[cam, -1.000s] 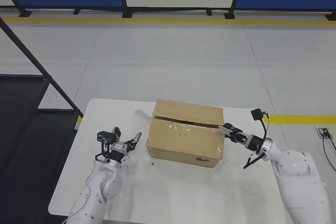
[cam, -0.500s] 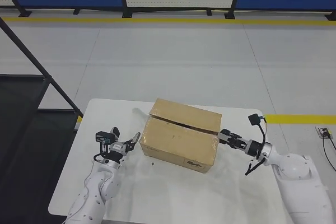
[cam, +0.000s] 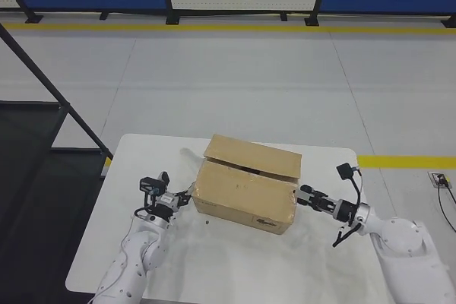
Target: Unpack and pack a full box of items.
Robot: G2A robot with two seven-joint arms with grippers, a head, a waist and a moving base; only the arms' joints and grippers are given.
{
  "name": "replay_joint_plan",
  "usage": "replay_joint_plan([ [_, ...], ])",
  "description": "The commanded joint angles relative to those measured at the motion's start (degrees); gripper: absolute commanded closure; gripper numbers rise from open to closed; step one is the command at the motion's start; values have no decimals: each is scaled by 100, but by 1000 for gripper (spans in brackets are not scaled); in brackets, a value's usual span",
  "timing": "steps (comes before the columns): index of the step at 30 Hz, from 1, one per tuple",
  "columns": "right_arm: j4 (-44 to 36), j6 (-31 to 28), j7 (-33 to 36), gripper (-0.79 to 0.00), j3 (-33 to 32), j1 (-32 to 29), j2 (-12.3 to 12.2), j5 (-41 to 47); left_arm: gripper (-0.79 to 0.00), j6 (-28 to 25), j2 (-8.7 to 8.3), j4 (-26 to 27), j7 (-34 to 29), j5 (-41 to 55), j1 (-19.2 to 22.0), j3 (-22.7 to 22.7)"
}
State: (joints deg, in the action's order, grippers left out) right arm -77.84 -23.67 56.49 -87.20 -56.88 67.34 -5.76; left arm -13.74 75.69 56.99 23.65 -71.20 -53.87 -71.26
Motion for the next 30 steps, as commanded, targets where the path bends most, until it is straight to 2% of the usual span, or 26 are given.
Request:
replay_joint_plan([
  [1,-31,14,15,-354,2,-34,-17,46,-785,-48,-2,25,22,-17,-26,5],
  [15,-66,-239,-23,-366,249,-19,-93,114,-785,-404,-48,420,67,-190,-371,1],
  [16,-50,-261,-33,-354,278,-4,-96,95,-785,-426,-54,452,62,-200,-397,-8],
  [18,-37,-354,-52,-280,330,18,-102,109,-785,-446,-63,514,54,-214,-452,-27],
  [23,-10,-671,33,-9,383,14,-135,260,-785,-585,-94,662,41,-187,-578,-108],
  [30,42,-973,255,0,381,-36,-197,634,-785,-734,-138,872,-4,-211,-738,-207],
])
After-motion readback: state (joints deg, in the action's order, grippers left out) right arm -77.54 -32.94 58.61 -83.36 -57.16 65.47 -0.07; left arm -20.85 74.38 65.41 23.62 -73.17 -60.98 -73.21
